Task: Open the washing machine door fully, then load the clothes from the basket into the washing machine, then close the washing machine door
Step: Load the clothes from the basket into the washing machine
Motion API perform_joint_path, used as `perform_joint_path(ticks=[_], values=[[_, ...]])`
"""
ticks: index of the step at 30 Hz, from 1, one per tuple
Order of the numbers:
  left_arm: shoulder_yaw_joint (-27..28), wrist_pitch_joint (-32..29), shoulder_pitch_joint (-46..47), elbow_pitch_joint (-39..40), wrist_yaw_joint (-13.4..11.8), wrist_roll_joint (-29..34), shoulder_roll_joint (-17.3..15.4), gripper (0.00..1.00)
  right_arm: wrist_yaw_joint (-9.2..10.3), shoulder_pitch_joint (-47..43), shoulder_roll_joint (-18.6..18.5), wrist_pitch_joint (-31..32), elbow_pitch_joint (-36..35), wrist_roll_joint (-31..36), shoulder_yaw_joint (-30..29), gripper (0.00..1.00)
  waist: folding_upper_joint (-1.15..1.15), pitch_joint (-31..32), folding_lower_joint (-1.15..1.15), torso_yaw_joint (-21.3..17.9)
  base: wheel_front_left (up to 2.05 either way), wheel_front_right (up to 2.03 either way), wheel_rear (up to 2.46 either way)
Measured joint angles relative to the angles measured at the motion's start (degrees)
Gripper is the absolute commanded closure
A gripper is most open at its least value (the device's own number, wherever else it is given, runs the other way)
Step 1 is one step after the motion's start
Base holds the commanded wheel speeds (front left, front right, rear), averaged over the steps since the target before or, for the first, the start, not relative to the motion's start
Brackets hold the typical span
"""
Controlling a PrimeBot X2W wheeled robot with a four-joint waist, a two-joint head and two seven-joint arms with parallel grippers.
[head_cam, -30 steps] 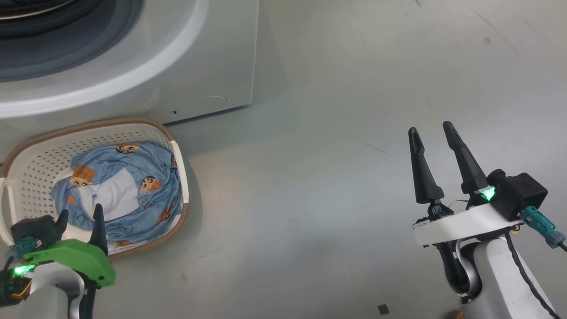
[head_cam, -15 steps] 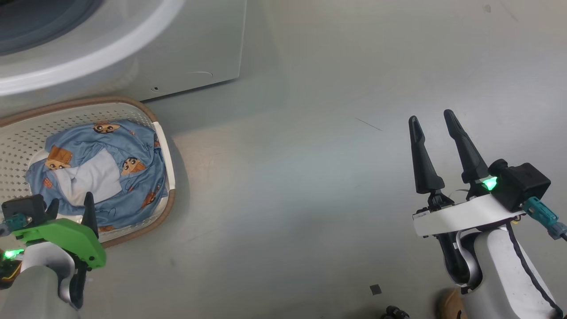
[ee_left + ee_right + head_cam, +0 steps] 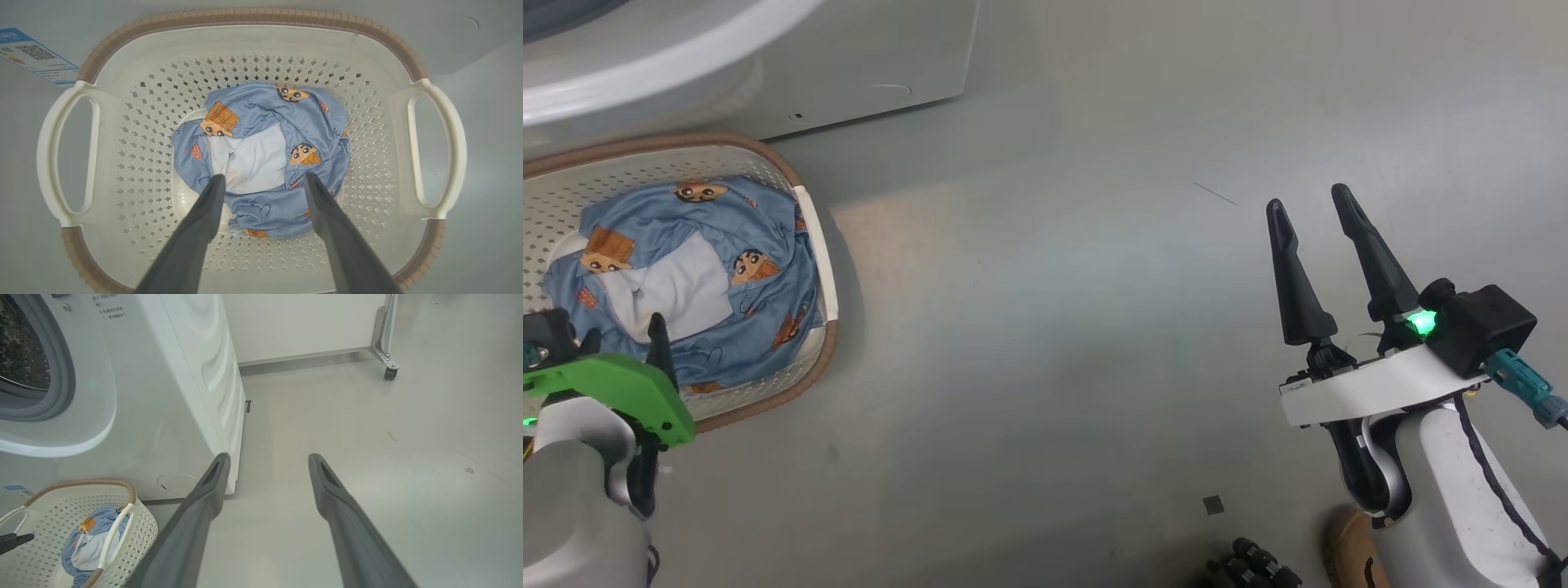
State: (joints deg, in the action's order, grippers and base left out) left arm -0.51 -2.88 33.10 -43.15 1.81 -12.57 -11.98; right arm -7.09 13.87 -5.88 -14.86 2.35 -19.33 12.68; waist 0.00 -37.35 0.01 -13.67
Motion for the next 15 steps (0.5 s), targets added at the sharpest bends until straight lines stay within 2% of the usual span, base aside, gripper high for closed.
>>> perform_joint_path(ticks=[15], values=[[1.0, -0.6, 8.1, -4.0, -0.5, -0.3, -0.6, 0.0, 0.0, 2.1, -0.7, 0.0, -1.0, 0.0, -0.2, 0.0, 0.0, -5.7, 0.0, 0.5, 0.0, 0.0, 0.0]])
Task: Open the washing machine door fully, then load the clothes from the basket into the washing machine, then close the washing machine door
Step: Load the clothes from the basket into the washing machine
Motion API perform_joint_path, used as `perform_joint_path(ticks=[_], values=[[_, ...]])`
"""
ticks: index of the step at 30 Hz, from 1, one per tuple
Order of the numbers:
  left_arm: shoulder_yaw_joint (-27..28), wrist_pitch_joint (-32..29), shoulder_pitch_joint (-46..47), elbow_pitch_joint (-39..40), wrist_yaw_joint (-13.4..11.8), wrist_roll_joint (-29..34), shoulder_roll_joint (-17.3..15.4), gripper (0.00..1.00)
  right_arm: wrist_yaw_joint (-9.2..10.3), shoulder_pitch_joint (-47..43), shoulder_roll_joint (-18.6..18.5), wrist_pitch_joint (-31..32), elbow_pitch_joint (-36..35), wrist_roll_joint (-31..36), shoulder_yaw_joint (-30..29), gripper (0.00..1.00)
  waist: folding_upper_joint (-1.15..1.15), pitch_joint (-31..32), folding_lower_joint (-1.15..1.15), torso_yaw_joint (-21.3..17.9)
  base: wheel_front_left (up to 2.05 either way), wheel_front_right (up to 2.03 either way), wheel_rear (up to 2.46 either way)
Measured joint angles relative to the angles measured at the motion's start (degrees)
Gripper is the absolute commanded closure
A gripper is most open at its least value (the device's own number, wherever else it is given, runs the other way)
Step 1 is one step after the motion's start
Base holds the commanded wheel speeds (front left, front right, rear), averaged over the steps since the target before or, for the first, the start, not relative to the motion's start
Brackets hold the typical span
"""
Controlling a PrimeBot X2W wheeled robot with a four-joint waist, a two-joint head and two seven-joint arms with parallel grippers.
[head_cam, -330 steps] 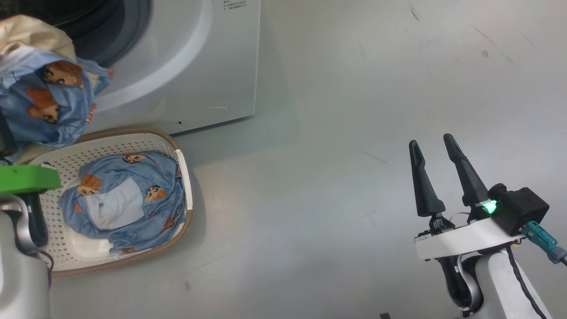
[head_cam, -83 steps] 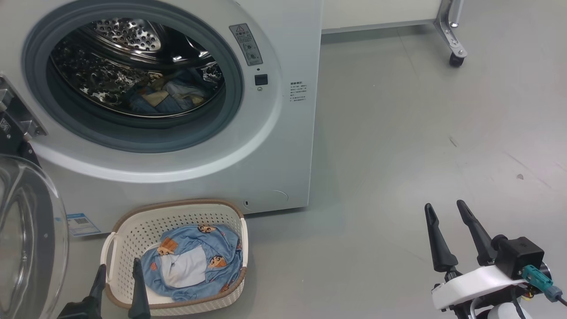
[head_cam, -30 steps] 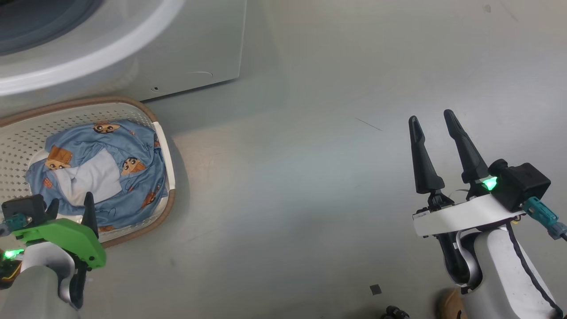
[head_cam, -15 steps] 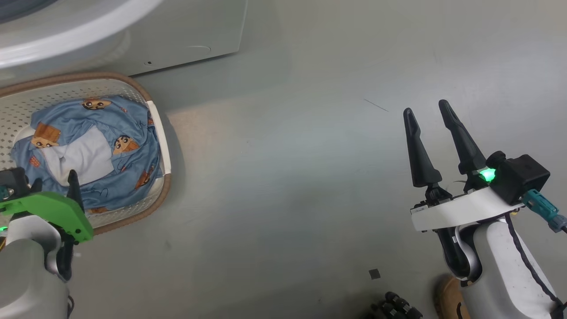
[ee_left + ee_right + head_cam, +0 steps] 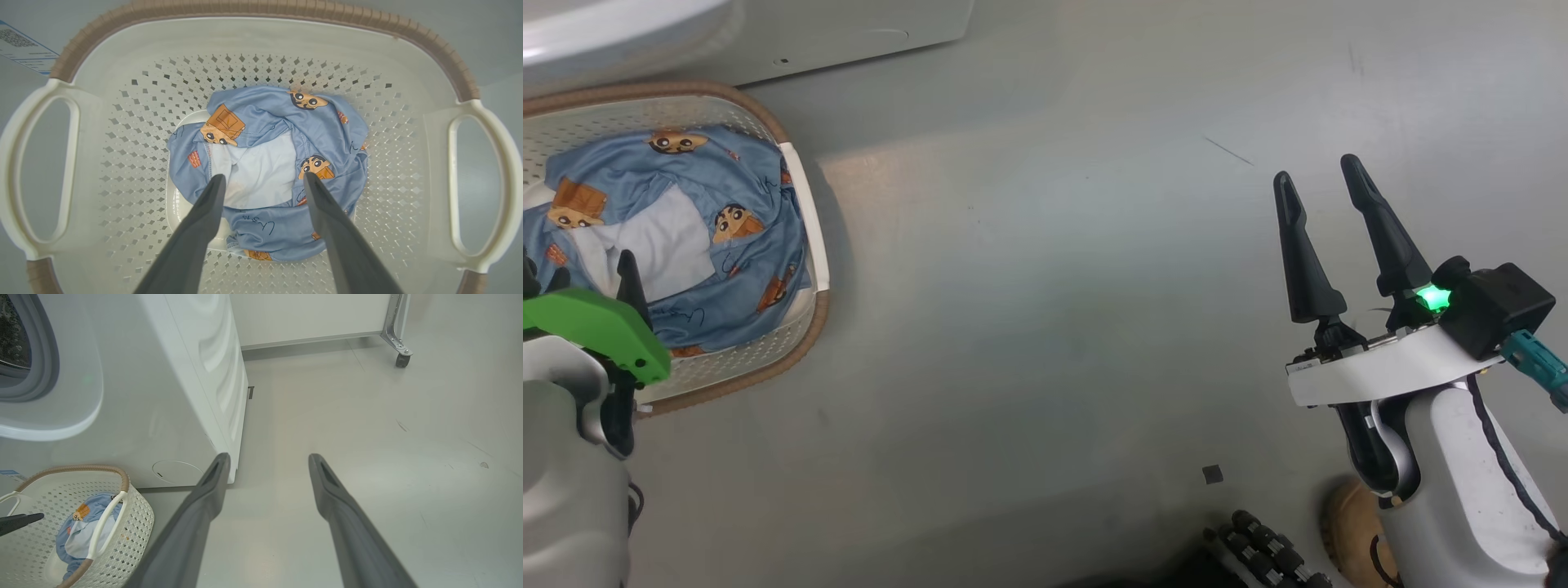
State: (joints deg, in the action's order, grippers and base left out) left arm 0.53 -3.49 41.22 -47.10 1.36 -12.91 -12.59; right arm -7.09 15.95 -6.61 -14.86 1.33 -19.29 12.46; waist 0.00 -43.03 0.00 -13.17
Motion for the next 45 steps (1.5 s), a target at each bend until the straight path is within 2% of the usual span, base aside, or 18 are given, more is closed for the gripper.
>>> perform_joint_path(ticks=[27, 45], values=[[1.2, -0.5, 11.3, -4.5, 0.0, -1.6, -2.0, 0.0, 0.0, 3.6, 0.0, 0.0, -2.1, 0.0, 0.1, 0.0, 0.0, -10.6, 0.0, -0.3, 0.0, 0.0, 0.0], [2.2, -1.0, 16.9, -6.5, 0.0, -1.7, -4.9, 0.0, 0.0, 6.3, 0.7, 0.0, -3.0, 0.0, 1.3, 0.0, 0.0, -17.1, 0.0, -1.8, 0.0, 0.0, 0.0]])
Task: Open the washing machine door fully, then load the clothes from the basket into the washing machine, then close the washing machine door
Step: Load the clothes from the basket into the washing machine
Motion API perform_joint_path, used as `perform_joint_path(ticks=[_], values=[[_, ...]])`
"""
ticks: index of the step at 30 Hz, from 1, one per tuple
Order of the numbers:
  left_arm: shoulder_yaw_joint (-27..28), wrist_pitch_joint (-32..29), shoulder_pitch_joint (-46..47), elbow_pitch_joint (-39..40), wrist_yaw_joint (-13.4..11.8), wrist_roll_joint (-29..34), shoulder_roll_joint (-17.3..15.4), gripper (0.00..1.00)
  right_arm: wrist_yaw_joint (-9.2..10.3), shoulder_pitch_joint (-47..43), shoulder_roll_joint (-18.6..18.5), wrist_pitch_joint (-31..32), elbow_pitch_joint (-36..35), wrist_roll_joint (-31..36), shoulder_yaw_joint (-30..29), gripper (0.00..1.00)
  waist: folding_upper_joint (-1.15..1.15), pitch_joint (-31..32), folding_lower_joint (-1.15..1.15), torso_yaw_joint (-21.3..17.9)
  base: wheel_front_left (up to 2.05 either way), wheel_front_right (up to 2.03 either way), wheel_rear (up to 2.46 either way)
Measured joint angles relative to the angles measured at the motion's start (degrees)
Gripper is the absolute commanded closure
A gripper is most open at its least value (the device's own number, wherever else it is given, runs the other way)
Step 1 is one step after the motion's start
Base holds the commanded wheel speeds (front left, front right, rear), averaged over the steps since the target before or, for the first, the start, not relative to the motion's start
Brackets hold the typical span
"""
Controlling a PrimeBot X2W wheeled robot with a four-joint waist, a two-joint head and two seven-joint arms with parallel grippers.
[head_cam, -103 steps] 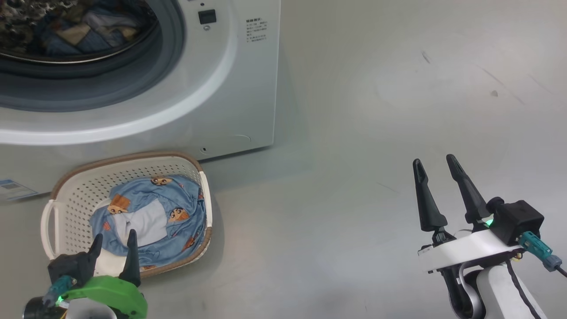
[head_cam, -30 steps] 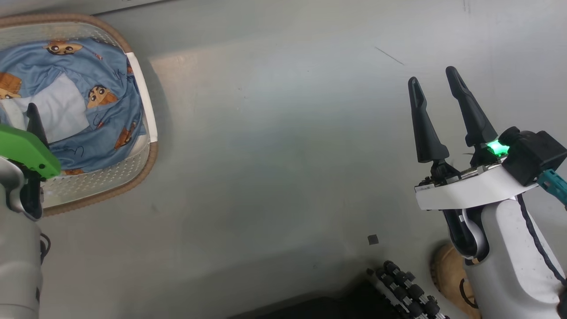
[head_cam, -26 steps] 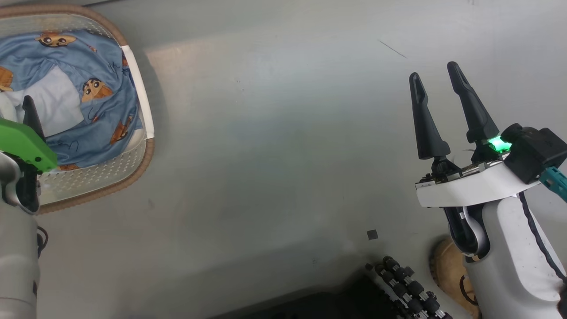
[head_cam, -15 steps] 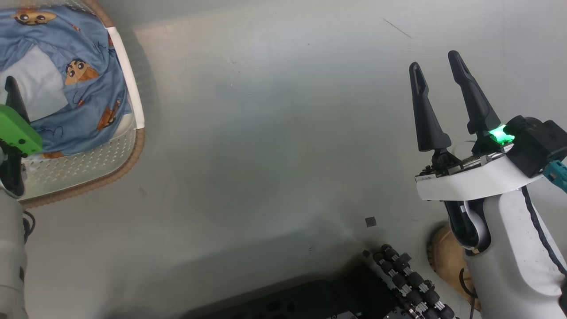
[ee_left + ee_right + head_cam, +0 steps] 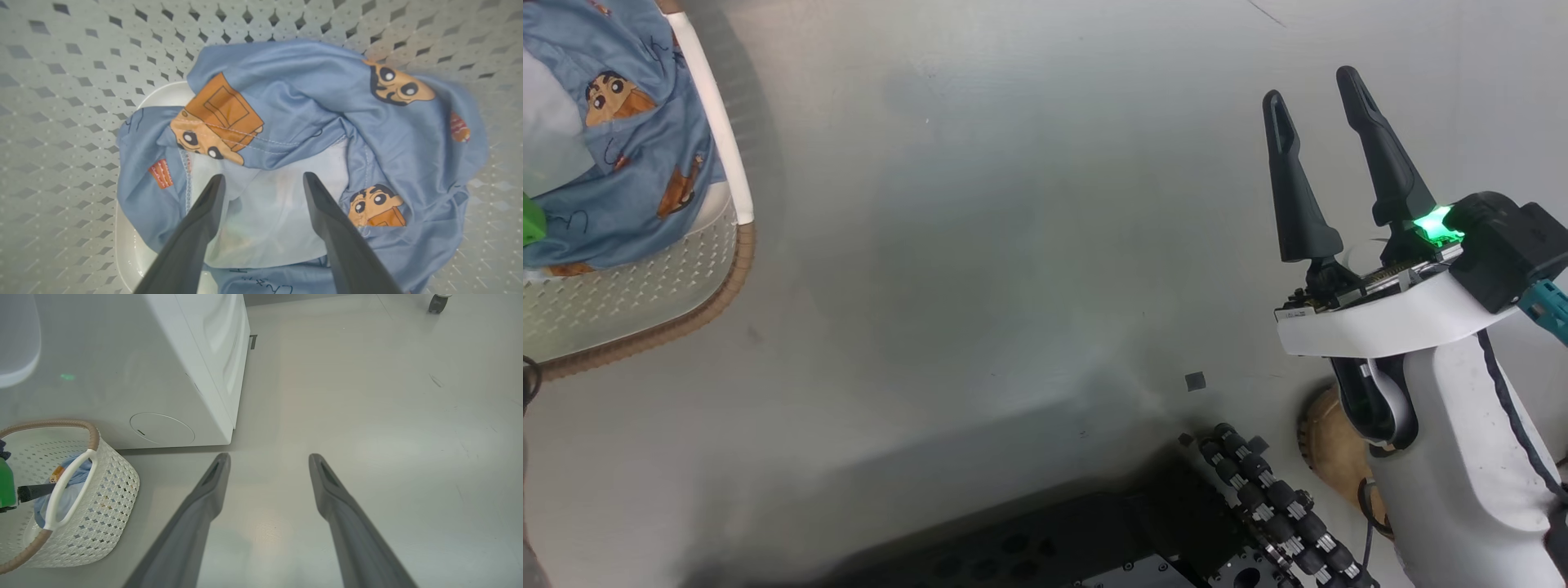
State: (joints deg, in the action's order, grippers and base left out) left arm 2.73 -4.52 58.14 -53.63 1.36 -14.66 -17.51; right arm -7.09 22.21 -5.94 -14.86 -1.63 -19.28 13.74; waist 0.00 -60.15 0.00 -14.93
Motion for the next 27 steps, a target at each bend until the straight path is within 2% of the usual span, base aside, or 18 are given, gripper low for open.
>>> perform_joint_path(ticks=[27], values=[[0.4, 0.0, 4.5, -3.9, 0.0, -0.1, -1.8, 0.0, 0.0, 0.5, 0.3, 0.0, -0.5, 0.0, 1.0, 0.0, 0.0, -2.7, 0.0, -2.6, 0.0, 0.0, 0.0]])
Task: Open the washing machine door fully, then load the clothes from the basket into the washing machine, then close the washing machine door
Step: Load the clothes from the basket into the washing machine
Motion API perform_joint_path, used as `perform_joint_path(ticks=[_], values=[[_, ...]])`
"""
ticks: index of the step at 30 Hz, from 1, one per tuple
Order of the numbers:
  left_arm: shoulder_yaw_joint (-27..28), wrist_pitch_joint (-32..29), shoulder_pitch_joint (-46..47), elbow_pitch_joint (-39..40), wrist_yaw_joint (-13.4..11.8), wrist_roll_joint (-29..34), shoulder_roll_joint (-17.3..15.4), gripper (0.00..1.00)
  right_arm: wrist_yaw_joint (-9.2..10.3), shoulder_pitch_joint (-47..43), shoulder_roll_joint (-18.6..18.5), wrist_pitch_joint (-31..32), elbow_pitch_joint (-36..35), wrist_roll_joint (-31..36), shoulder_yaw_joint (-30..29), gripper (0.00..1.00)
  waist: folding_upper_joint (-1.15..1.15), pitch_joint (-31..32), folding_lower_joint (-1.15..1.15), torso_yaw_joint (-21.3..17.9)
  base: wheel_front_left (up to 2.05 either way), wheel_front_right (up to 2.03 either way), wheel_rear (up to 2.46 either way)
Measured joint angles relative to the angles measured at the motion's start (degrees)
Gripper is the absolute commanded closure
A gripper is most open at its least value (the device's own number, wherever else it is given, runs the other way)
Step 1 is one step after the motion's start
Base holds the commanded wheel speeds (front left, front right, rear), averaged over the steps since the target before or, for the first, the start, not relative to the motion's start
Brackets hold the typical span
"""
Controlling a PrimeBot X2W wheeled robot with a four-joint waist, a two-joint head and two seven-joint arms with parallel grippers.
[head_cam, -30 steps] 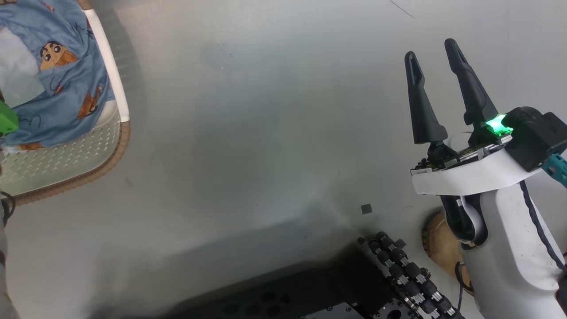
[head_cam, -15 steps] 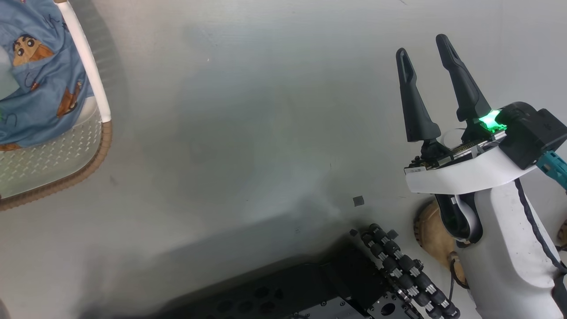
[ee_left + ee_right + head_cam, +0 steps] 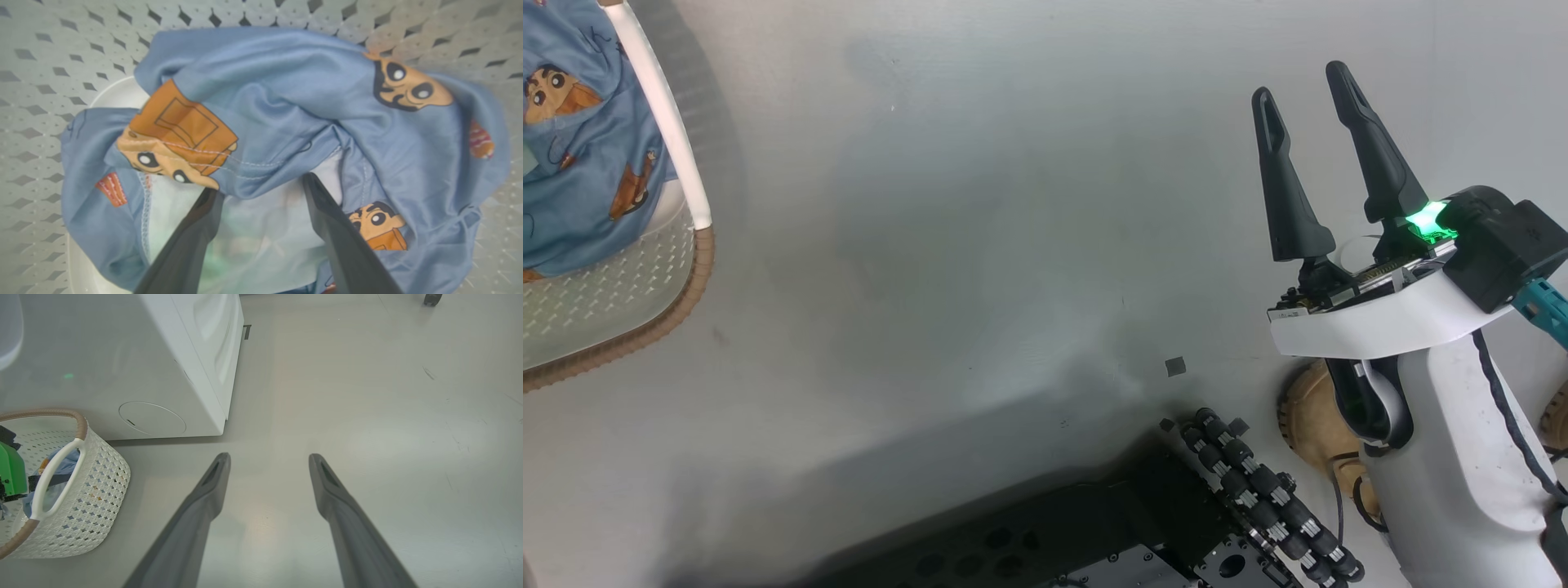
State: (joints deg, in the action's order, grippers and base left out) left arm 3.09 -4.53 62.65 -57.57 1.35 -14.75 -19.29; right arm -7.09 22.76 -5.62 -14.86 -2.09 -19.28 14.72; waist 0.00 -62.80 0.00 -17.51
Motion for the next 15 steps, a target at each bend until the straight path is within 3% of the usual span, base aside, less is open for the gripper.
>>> perform_joint_path(ticks=[1, 2, 3, 4, 7, 8, 12, 15], values=[[-0.1, 0.0, 0.0, -0.2, 0.0, 0.0, 0.2, 0.0, 0.0, 0.0, 0.0, 0.0, 0.0, 0.0, -0.1, 0.0, 0.0, 0.0, 0.0, -0.1, 0.0, 0.0, 0.0], [-0.1, 0.0, 0.1, -0.4, 0.0, 0.0, 0.2, 0.13, 0.0, 0.0, -0.1, 0.0, -0.1, 0.0, -0.1, 0.0, 0.0, 0.0, 0.0, -0.1, 0.0, 0.0, 0.0], [-0.2, 0.0, 0.2, -0.4, 0.0, 0.0, 0.3, 0.39, 0.0, 0.0, -0.1, 0.0, -0.2, 0.0, -0.1, 0.0, 0.0, 0.0, 0.0, -0.1, 0.0, 0.0, 0.0], [-0.3, 0.0, 0.4, -0.5, -0.1, 0.0, 0.3, 0.58, 0.0, 0.0, -0.2, 0.0, -0.2, 0.0, -0.2, 0.0, 0.0, 0.0, 0.0, -0.1, 0.0, 0.0, 0.0], [-0.4, 0.0, 0.8, -0.8, -0.3, 0.0, 0.3, 0.79, 0.0, 0.0, -0.3, 0.0, -0.4, 0.0, -0.3, 0.0, 0.0, -0.1, 0.0, -0.1, 0.0, 0.0, 0.0], [-0.5, 0.1, 0.9, -1.0, -0.3, 0.0, 0.3, 0.79, 0.0, 0.0, -0.3, 0.0, -0.4, 0.0, -0.3, 0.0, 0.0, -0.1, 0.0, 0.0, 0.0, 0.0, 0.0], [-0.5, 0.6, 1.2, -1.5, -0.5, 0.0, 0.4, 1.0, 0.0, 0.0, -0.5, 0.0, -0.6, 0.0, -0.5, 0.0, 0.0, -0.2, 0.0, 0.1, 0.0, 0.0, 0.0], [-0.3, 1.3, 1.4, -1.9, -0.5, 0.0, 0.4, 1.0, 0.0, 0.0, -0.7, 0.0, -0.7, 0.0, -0.6, 0.0, 0.0, -0.3, 0.0, 0.3, 0.0, 0.0, 0.0]])
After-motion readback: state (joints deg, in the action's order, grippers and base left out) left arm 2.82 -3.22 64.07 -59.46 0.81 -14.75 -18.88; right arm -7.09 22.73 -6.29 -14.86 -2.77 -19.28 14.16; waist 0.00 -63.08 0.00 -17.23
